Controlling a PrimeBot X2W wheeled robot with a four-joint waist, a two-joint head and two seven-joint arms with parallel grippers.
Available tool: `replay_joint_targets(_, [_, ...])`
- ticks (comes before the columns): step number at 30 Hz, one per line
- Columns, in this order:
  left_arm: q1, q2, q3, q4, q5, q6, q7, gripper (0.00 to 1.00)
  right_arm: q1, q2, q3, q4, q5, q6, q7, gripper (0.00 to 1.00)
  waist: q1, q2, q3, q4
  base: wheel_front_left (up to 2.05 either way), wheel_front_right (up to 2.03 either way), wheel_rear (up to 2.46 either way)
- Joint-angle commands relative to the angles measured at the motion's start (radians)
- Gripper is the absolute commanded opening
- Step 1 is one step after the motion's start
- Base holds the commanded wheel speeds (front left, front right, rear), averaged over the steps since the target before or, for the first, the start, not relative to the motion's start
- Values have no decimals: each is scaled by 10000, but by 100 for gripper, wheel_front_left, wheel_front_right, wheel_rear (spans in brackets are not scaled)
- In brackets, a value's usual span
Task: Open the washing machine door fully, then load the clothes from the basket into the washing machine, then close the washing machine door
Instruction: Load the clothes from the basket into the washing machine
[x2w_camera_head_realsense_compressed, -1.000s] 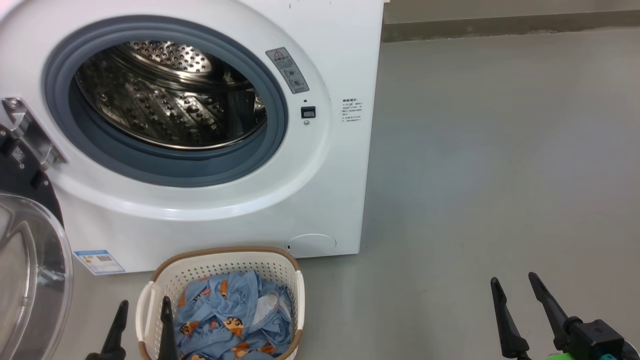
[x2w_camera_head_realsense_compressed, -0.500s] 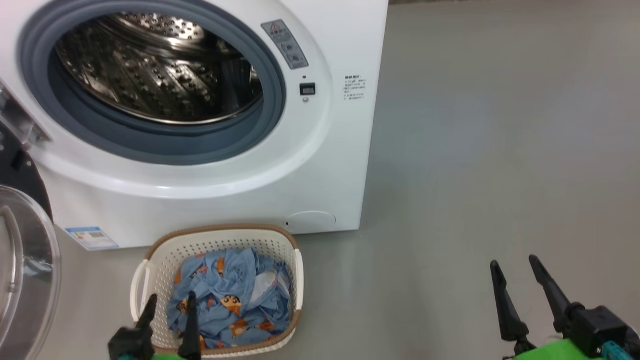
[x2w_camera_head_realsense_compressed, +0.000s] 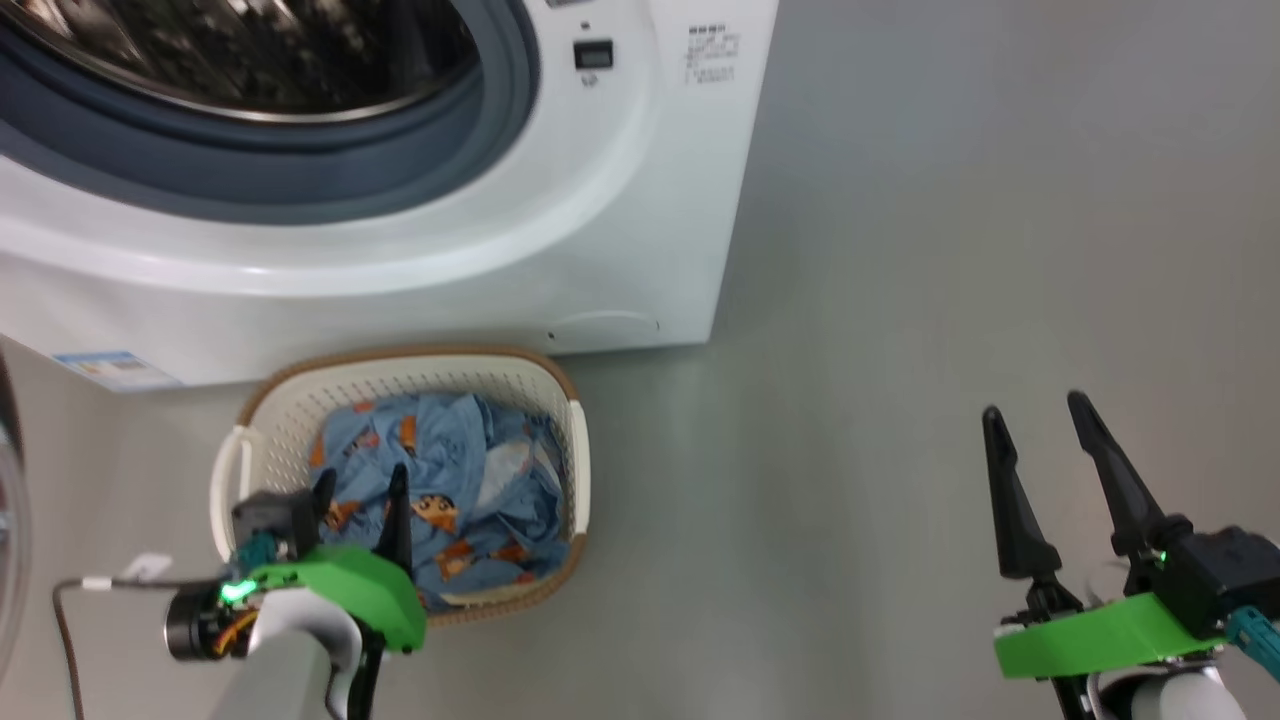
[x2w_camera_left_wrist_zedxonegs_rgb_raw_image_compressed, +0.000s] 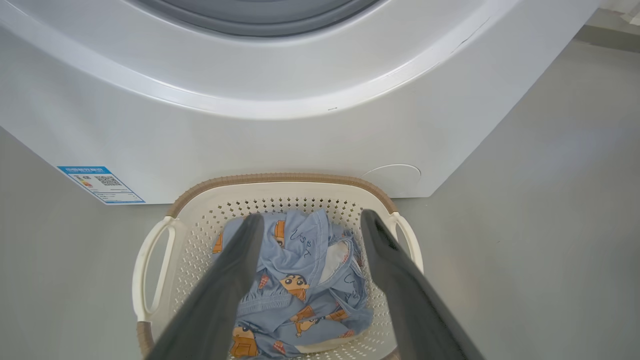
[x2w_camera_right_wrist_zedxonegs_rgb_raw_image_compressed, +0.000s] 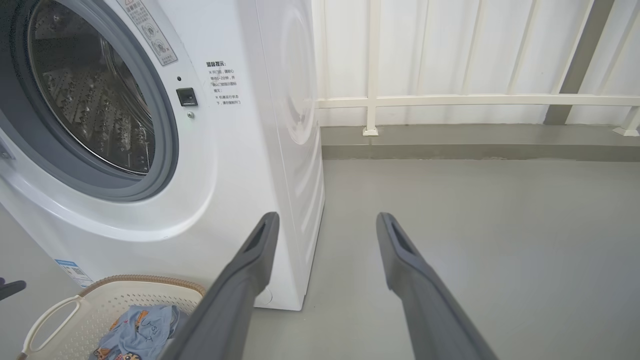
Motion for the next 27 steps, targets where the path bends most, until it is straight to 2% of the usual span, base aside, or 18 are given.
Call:
replay_joint_targets(1, [-459, 190, 250, 219, -116, -98, -112, 100, -329, -75, 358, -345, -79, 88, 1, 100, 0, 0, 1117, -316, 0, 0, 0])
replay_joint_targets(7, [-2089, 266, 145, 2089, -296, -542, 203, 100, -900, -75, 813, -762, 85, 88, -48, 100, 0, 0, 2454, -835, 0, 0, 0])
replay_joint_targets(13, [-3504, 704, 180, 3291, -557, -766, 764, 100, -1467, -75, 1276, -1045, 340, 88, -112, 100, 0, 0, 3821, -1482, 0, 0, 0])
replay_joint_targets(27, [-5365, 2158, 607, 4248, -1195, -853, 1738, 100, -2357, -75, 2056, -1771, 1068, 88, -148, 100, 0, 0, 6015, -2657, 0, 0, 0])
